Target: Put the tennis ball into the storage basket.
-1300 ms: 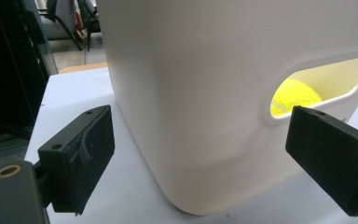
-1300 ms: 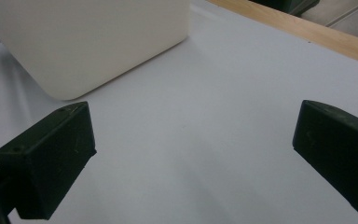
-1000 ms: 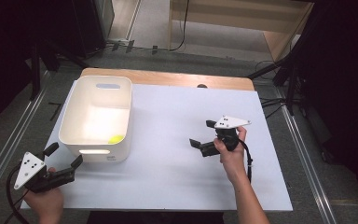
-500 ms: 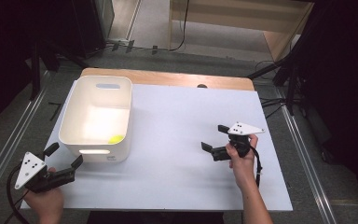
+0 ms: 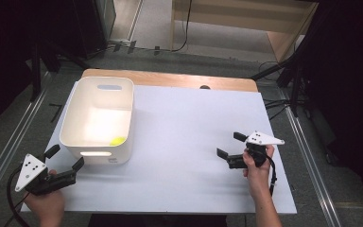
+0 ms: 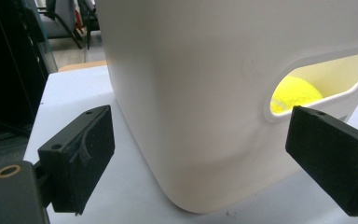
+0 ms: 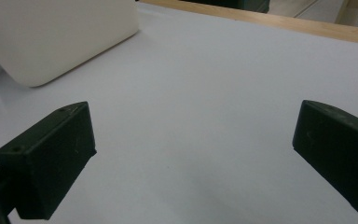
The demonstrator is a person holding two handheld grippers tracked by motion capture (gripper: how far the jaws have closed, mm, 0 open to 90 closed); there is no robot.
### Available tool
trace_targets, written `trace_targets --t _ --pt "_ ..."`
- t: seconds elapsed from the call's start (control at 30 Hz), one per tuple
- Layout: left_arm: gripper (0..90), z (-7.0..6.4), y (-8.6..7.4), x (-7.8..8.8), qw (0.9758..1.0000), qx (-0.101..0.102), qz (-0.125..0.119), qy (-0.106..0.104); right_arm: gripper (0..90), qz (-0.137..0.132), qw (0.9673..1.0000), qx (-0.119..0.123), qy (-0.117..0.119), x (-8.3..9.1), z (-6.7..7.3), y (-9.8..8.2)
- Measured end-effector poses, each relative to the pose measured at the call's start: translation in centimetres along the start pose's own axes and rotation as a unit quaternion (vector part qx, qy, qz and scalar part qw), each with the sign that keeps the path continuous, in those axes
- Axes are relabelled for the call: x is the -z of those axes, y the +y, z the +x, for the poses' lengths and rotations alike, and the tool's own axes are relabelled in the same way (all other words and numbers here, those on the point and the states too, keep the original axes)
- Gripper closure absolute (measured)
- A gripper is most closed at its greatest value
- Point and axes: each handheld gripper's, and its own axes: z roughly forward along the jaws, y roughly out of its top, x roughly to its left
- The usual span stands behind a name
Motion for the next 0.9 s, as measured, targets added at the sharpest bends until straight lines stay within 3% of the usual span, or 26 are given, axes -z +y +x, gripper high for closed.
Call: trace_targets --t 0.6,0.9 --pt "7.9 -0.2 0.0 -0.1 1.0 -0.006 0.004 0.001 0.0 -0.013 0.9989 -0.033 -0.031 4.4 -2.3 -4.0" --pt "7.9 -0.2 0.0 -0.1 1.0 -0.007 0.004 0.0 0.0 -0.019 0.9979 -0.029 -0.054 6.3 -2.7 -5.4"
